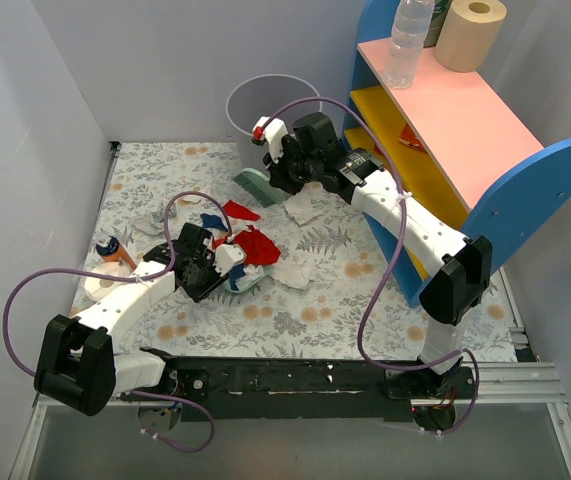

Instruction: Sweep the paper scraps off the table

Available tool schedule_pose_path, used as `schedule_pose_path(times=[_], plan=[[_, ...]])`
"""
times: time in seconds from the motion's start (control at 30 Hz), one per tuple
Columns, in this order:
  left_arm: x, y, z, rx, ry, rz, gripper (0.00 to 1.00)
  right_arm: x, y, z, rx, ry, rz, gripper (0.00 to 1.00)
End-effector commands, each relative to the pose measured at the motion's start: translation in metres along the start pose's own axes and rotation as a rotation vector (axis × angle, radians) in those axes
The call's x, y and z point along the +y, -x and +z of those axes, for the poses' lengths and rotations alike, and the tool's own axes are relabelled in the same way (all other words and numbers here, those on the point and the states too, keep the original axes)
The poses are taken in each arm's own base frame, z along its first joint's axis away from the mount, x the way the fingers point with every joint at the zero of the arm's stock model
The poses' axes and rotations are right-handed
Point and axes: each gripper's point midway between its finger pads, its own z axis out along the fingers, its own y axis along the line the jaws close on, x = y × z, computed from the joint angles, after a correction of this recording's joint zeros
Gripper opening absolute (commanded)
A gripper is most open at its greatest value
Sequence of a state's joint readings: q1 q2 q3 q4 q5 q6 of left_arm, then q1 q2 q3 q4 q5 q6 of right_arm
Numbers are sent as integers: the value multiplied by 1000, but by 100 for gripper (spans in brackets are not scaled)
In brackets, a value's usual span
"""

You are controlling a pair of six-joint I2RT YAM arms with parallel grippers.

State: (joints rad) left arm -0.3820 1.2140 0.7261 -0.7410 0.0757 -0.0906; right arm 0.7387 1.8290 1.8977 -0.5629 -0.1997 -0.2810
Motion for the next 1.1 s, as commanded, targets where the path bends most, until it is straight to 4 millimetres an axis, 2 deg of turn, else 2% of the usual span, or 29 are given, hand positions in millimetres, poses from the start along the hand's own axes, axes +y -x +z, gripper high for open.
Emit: schedule_pose_path(times=[0.0,0.13,0.27,0.43,0.57,0.7,1.07], plan=[[-1,8,-2,-51,6,-16,0,-36,26,-33,-59,-196,-93,1],[2,7,-2,-36,23,-29,0,-19,4,-37,-26,-139,-73,1],[6,15,-4,-56,37,-48,0,6,-4,-34,-26,-12,-37,1],[10,26,-5,-80,36,-61,0,23,1,-22,-40,92,15,1],[15,35,-8,-98,44,-58,0,32,-11,-1,-2,137,67,1],[19,41,-9,-110,53,-66,0,46,-2,2,-27,225,107,1],[24,49,-2,-126,67,-80,0,46,8,-4,-66,284,143,1]])
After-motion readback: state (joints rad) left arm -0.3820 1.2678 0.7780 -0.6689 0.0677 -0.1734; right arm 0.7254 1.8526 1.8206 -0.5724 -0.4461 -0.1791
